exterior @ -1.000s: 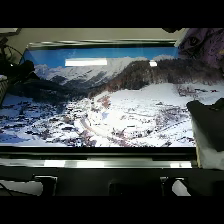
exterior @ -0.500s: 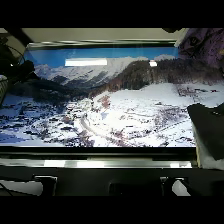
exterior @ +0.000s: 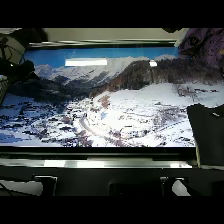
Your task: Fold the clothes and pants, and hang the long-sleeved shirts on hangers.
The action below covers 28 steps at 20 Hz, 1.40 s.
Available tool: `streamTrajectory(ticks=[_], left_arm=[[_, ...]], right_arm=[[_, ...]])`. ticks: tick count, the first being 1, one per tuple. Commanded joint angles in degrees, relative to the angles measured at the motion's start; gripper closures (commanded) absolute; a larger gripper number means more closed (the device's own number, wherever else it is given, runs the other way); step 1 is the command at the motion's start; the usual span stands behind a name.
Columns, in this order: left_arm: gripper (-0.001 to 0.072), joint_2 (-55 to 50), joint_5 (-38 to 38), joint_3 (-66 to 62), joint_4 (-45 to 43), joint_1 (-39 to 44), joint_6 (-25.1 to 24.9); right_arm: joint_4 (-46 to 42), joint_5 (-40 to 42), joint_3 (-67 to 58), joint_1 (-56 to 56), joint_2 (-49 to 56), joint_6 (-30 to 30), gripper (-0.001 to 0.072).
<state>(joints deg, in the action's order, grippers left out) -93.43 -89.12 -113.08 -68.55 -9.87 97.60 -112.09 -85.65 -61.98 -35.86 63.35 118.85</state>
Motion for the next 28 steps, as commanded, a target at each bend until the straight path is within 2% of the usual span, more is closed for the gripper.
streamTrajectory(ticks=[1,3,5,6,9,12,14,28], left_arm=[[0.0692,0.1,0.0,0.0,0.0,0.2,-0.1],[0.0693,0.8,0.4,0.0,-0.1,0.9,-2.6],[0.0693,2.4,1.5,0.0,-1.2,2.3,-6.3],[0.0694,3.5,2.0,0.1,-3.0,3.7,-7.8],[0.0695,10.6,7.4,7.3,-10.3,8.5,-9.8],[0.0694,21.3,14.8,22.8,-12.3,11.5,-10.1],[0.0694,26.1,18.0,28.1,-13.1,12.1,-10.3],[0.0691,28.4,16.8,28.5,-13.6,12.0,-10.2]], right_arm=[[17.1,12.6,-4.7,0.1,0.0,-10.6,0.0381],[32.3,20.4,-7.5,2.7,0.0,-19.9,0.0534],[38.1,24.2,-9.0,10.6,0.0,-28.5,0.0604],[38.4,24.6,-9.0,15.5,0.0,-31.5,0.0682],[36.1,24.9,-8.9,30.8,0.5,-35.8,0.068],[32.1,25.9,-8.9,42.7,0.5,-35.7,0.068],[31.0,26.0,-8.9,47.0,0.5,-35.7,0.0679],[30.0,26.1,-8.9,48.4,0.5,-35.7,0.068]])
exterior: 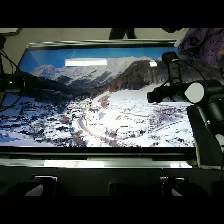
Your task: Fold the clothes and pants, and hang the long-sleeved shirts on hangers.
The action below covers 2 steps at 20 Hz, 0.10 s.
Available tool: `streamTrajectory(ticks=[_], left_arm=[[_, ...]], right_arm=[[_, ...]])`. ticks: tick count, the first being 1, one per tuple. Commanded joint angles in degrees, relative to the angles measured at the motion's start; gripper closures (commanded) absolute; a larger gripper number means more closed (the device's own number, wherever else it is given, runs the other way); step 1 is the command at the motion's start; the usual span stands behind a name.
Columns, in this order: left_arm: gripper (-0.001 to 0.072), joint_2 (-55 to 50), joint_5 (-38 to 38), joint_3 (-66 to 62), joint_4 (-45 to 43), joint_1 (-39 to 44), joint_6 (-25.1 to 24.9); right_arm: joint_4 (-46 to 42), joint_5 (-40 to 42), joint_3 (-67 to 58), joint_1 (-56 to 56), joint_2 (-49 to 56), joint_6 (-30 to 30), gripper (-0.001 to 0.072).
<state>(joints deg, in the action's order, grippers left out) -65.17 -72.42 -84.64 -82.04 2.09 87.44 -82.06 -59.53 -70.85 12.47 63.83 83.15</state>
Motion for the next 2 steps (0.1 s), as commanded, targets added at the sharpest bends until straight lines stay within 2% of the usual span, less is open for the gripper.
streamTrajectory(ticks=[1,2], left_arm=[[0.0691,0.1,0.1,0.1,-0.1,0.0,0.0],[0.0691,0.1,0.1,0.1,-0.1,0.0,0.0]], right_arm=[[0.0,-0.1,-0.1,0.1,0.0,0.0,0.068],[0.0,-0.1,-0.1,0.1,0.0,0.0,0.068]])
